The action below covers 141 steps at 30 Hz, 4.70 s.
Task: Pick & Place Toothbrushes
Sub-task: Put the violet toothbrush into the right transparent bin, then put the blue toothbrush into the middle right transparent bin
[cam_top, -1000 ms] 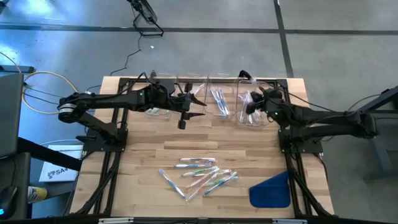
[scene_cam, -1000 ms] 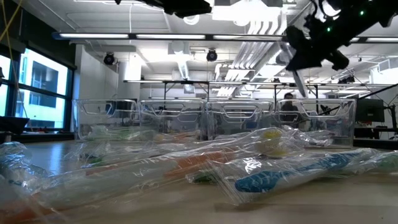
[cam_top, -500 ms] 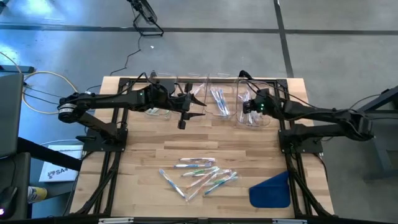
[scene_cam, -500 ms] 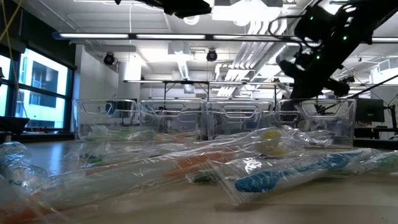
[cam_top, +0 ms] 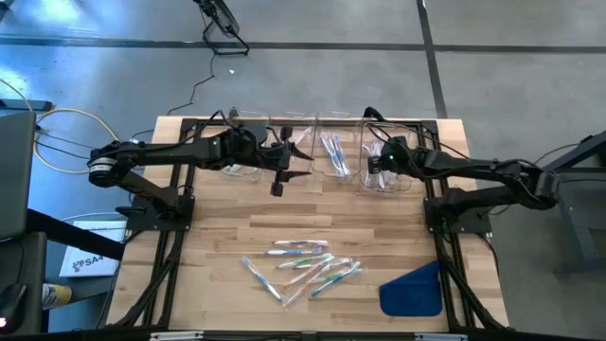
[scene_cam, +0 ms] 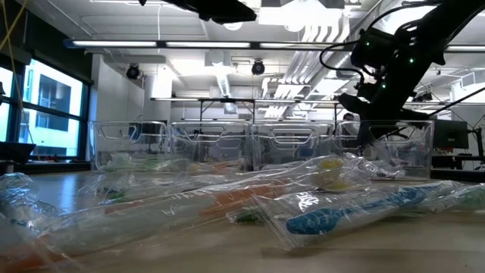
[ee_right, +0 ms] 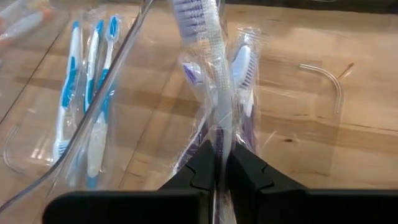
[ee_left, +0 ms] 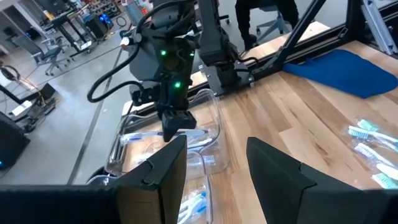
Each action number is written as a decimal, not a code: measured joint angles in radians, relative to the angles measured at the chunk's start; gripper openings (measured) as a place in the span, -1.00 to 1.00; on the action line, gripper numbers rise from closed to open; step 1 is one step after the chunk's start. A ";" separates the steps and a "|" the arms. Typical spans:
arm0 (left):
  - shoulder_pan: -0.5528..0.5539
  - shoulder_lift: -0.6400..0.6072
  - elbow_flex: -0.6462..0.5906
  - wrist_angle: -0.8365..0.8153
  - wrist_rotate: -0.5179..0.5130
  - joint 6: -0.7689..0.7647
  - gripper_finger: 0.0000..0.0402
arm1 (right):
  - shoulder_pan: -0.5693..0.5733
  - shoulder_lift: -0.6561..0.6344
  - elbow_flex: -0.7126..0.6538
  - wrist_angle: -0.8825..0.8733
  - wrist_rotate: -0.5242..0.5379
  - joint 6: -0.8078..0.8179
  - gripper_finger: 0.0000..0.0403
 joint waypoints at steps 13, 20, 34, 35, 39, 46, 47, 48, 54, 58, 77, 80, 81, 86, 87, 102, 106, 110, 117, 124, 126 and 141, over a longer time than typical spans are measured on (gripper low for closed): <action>0.000 0.000 0.000 0.000 -0.015 0.002 -0.19 | 0.000 0.000 0.000 0.009 0.006 -0.003 -0.51; 0.000 0.000 0.000 0.000 -0.018 0.003 -0.19 | 0.000 -0.012 0.000 0.033 0.009 -0.038 -0.30; 0.000 0.000 0.000 -0.020 -0.018 0.003 -0.19 | 0.006 -0.225 0.000 0.134 -0.080 -0.169 -0.40; 0.000 0.000 0.000 -0.036 -0.018 0.003 -0.19 | 0.011 -0.244 0.000 0.144 -0.106 -0.179 -0.41; 0.000 0.000 0.000 -0.162 -0.017 0.014 -0.19 | 0.043 -0.300 0.000 0.240 -0.255 -0.268 -0.45; 0.000 0.000 0.000 -0.411 -0.015 0.044 -0.19 | 0.123 -0.312 0.000 0.520 -0.611 -0.455 -0.48; 0.000 0.000 0.000 -0.428 -0.015 0.043 -0.19 | 0.135 -0.310 0.000 0.553 -0.631 -0.468 -0.48; 0.000 0.000 0.000 -0.436 -0.015 0.036 -0.19 | 0.146 -0.307 0.000 0.581 -0.638 -0.477 -0.48; 0.000 0.000 0.000 -0.400 -0.052 -0.005 -0.19 | 0.185 -0.291 0.000 0.625 -0.589 -0.480 -0.48; 0.000 0.000 0.000 -0.402 -0.115 -0.005 -0.19 | 0.202 -0.269 0.000 0.622 -0.561 -0.478 -0.48; -0.134 0.000 0.000 -0.429 -0.130 0.123 -0.19 | 0.582 -0.107 0.000 0.767 -0.147 -0.390 -0.48; -0.183 0.000 0.000 -0.496 -0.130 0.163 -0.19 | 0.631 -0.090 0.000 0.794 -0.099 -0.386 -0.48; -0.202 0.000 0.000 -0.538 -0.131 0.178 -0.19 | 0.645 -0.084 0.000 0.798 -0.085 -0.386 -0.48; -0.312 -0.001 0.000 -0.771 -0.129 0.226 -0.19 | 0.691 -0.059 0.000 0.797 -0.003 -0.386 -0.48; -0.335 -0.001 0.000 -0.794 -0.128 0.228 -0.19 | 0.695 -0.055 0.000 0.799 0.007 -0.386 -0.48; -0.521 -0.001 0.000 -0.751 -0.148 0.201 -0.19 | 0.698 -0.035 0.000 0.809 -0.027 -0.338 -0.48; -0.552 -0.001 0.000 -0.757 -0.150 0.180 -0.19 | 0.698 -0.032 0.000 0.814 -0.046 -0.335 -0.48; -0.583 -0.001 0.000 -0.786 -0.150 0.174 -0.19 | 0.698 -0.029 0.000 0.811 -0.047 -0.334 -0.48; -0.632 -0.001 0.000 -0.833 -0.178 0.122 -0.19 | 0.698 -0.030 0.000 0.813 -0.047 -0.339 -0.48; -0.636 -0.001 -0.001 -0.876 -0.267 0.122 -0.19 | 0.698 -0.030 0.000 0.809 -0.047 -0.342 -0.48; -0.636 -0.001 -0.001 -0.884 -0.303 0.122 -0.19 | 0.698 -0.030 0.000 0.809 -0.047 -0.342 -0.48; -0.635 -0.001 -0.001 -0.890 -0.349 0.214 -0.19 | 0.698 -0.030 0.000 0.808 -0.047 -0.346 -0.48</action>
